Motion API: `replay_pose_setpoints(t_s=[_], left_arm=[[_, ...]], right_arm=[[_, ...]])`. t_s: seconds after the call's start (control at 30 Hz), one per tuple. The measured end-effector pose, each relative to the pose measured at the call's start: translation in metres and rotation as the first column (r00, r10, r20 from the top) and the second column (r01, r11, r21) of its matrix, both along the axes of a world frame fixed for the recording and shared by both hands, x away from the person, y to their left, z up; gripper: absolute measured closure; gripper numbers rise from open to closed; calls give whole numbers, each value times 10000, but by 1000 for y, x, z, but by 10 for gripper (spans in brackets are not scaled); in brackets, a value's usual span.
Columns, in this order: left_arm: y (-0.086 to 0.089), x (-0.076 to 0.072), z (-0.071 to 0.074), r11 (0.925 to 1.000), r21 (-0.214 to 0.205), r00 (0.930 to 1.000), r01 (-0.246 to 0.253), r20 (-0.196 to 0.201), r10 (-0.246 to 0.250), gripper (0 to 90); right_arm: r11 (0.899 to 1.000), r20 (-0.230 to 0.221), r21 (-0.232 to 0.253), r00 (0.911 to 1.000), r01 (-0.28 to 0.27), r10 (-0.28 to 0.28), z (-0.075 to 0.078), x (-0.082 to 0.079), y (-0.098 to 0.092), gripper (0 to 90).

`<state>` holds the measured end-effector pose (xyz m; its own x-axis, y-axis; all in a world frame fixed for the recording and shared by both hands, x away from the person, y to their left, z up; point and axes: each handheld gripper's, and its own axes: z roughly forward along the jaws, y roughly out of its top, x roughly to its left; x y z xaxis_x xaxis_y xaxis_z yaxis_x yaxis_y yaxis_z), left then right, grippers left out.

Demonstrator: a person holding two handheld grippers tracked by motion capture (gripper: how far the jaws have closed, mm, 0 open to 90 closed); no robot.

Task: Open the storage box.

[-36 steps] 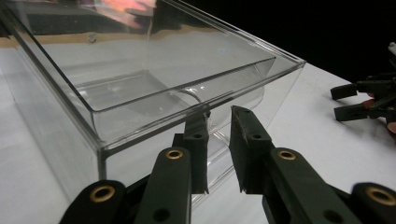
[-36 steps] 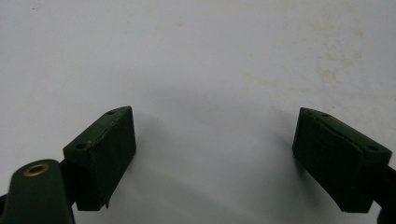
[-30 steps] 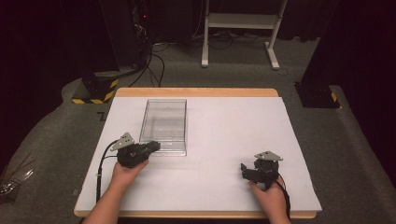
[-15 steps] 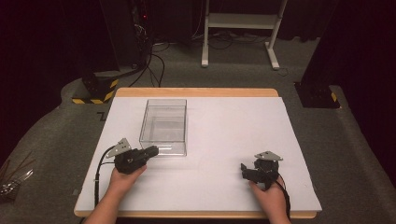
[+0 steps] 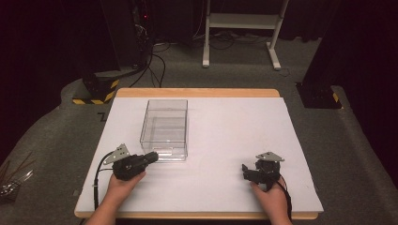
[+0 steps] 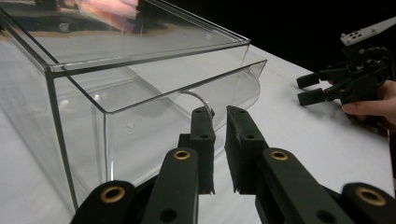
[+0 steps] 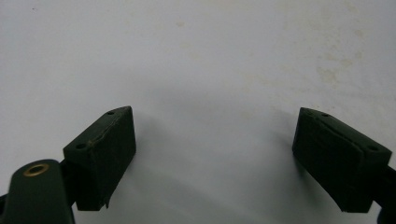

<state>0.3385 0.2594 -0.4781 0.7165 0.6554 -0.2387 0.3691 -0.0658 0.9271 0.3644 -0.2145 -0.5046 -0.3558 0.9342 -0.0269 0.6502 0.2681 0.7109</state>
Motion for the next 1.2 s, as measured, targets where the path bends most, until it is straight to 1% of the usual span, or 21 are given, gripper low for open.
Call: replay_pose_setpoints(t_s=[0.03,0.13,0.17,0.57,0.7,0.8,0.9,0.93,1.2], left_arm=[[0,-3,0,10000,7,10000,85,1,-85,820],[1,-6,0,9999,7,9999,106,-20,-106,823],[2,-8,-1,9998,-50,9998,179,-23,-179,824],[3,-20,-1,9996,-98,9996,281,-81,-282,832],[2,-28,-1,9993,-50,9993,363,-86,-363,833],[2,-30,0,9991,-6,9991,422,-82,-422,835],[-3,-37,0,9981,5,9981,619,-58,-619,842],[-4,-38,1,9983,97,9984,571,-29,-571,843],[-2,-42,0,9982,96,9983,586,33,-587,847]], right_arm=[[10000,0,0,10000,0,0,0,0,0,134],[10000,-1,0,10000,0,0,0,0,0,135],[10000,0,2,10000,0,0,0,0,0,135],[10000,-3,10,10000,-7,7,0,0,0,134],[10000,-9,12,10000,-7,7,0,0,0,134],[10000,-7,11,10000,-8,8,0,0,0,134],[10000,-8,12,10000,-8,8,0,0,0,134],[10000,-6,9,10000,-8,8,0,0,0,134],[10000,-3,12,10000,-10,10,0,0,0,134]])
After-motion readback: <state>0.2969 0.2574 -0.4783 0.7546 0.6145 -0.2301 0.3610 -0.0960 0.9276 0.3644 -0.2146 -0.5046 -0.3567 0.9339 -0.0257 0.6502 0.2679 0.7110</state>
